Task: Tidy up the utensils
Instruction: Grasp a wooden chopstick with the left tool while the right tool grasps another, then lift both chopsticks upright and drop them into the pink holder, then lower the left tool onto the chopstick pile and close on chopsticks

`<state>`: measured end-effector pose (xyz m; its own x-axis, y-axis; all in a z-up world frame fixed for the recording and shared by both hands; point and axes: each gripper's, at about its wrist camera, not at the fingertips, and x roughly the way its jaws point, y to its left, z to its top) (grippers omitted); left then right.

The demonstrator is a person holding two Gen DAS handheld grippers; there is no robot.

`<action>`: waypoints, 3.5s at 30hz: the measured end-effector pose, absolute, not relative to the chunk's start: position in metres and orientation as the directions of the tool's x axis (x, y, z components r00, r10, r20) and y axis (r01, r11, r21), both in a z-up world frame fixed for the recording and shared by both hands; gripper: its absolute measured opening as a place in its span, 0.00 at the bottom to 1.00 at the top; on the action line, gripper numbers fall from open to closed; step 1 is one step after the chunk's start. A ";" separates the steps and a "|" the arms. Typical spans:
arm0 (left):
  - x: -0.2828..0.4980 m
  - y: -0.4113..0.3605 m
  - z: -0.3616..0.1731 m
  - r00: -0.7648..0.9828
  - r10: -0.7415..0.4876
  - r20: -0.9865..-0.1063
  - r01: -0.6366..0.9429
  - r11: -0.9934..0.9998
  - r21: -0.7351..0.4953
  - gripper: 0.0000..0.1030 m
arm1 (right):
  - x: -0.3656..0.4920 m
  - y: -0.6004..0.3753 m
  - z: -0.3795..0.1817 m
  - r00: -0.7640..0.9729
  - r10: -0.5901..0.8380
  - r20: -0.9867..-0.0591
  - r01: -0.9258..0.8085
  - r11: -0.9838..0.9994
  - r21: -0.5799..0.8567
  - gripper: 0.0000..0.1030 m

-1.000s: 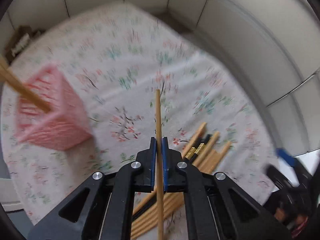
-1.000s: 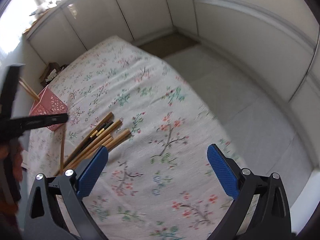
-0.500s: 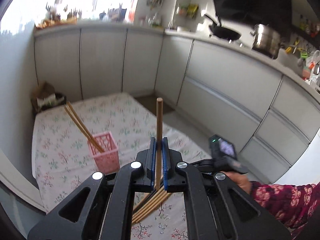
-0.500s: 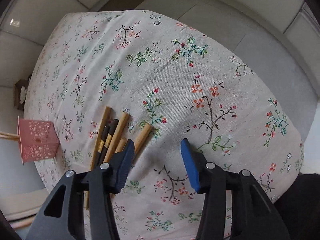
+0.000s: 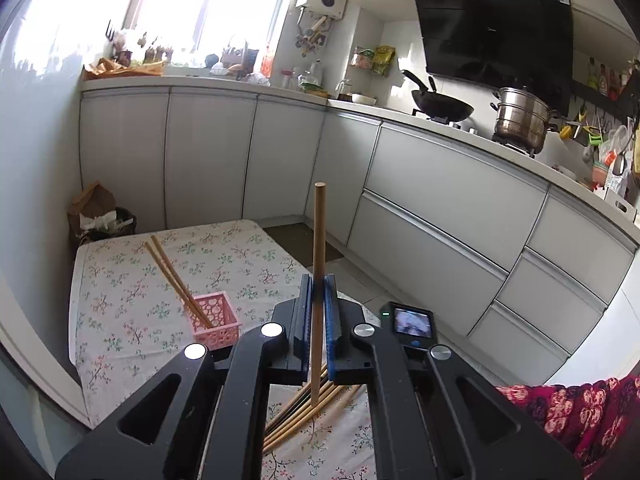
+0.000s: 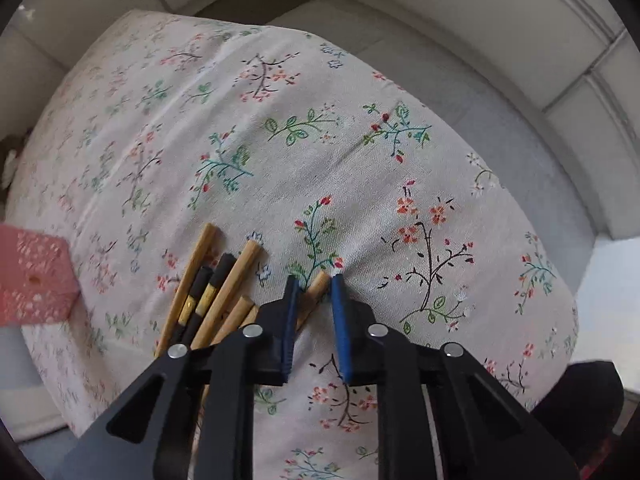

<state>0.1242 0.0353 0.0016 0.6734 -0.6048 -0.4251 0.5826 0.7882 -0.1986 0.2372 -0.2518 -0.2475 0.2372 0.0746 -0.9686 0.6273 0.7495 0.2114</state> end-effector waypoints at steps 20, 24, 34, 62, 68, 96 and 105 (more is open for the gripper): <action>0.087 0.035 -0.007 0.745 -0.511 -0.429 0.438 0.860 -0.263 0.05 | 0.082 -0.201 -0.054 0.914 0.126 -0.387 -0.019 0.963 0.268 0.07; 0.085 0.035 0.002 0.765 -0.484 -0.425 0.412 0.875 -0.255 0.05 | 0.079 -0.197 -0.022 0.935 0.145 -0.325 -0.060 0.964 0.260 0.07; 0.110 0.047 0.024 0.815 -0.408 -0.412 0.336 0.912 -0.237 0.05 | 0.107 -0.197 0.034 0.954 0.156 -0.256 -0.086 0.961 0.265 0.07; 0.244 0.058 -0.035 0.918 -0.228 -0.325 0.161 0.962 -0.219 0.30 | 0.248 -0.138 0.020 0.959 0.214 -0.185 -0.164 0.954 0.252 0.07; 0.214 0.081 0.002 0.951 -0.201 -0.234 0.137 0.955 -0.264 0.39 | 0.254 -0.126 0.017 0.960 0.209 -0.185 -0.163 0.958 0.236 0.07; 0.169 0.083 0.033 0.982 -0.110 -0.157 0.070 0.969 -0.238 0.83 | 0.204 -0.132 0.035 0.993 0.030 -0.117 -0.007 0.981 0.193 0.78; 0.152 0.053 0.029 0.974 -0.127 -0.186 0.094 0.980 -0.175 0.93 | 0.165 -0.166 0.034 0.988 -0.050 -0.148 0.082 0.973 0.217 0.94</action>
